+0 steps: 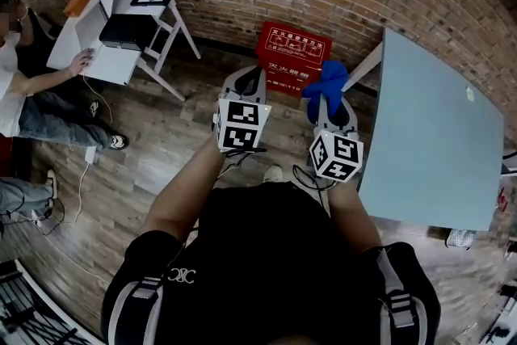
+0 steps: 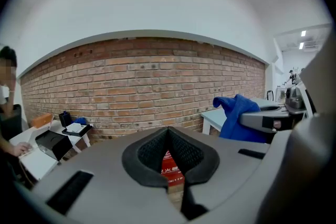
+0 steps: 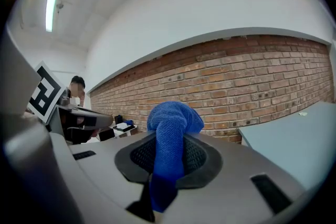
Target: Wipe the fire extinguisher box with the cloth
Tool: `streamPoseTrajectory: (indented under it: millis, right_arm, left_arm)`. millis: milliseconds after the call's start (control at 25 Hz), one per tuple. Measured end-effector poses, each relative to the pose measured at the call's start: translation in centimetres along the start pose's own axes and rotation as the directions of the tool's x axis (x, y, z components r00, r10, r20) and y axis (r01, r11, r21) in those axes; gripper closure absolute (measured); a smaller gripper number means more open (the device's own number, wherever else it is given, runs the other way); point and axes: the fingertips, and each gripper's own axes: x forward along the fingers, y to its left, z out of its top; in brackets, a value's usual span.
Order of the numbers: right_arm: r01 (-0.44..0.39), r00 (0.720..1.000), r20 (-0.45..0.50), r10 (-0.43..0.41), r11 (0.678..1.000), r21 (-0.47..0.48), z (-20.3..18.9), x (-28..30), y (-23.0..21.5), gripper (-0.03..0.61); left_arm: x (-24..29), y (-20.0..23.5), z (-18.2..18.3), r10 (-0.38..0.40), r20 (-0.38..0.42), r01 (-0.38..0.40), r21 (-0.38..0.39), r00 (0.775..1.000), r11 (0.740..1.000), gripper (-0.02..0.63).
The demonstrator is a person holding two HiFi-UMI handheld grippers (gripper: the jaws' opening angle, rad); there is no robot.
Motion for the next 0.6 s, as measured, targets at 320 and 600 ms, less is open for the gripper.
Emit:
streamPoseTrajectory:
  millis: [320, 600]
  right_arm:
    - [-0.059, 0.996, -0.066, 0.059, 0.998, 0.004, -1.1, 4.9, -3.6, 0.495]
    - [-0.127, 0.984, -0.131, 0.119, 0.991, -0.052, -2.2, 9.4, -3.3, 0.495]
  left_arm:
    - [3.9, -0.1, 0.1, 0.056, -0.048, -0.056, -0.010, 0.997, 0.998, 0.606]
    - [5.8, 1.4, -1.7, 0.081, -0.076, -0.085, -0.047, 0.994, 0.995, 0.606]
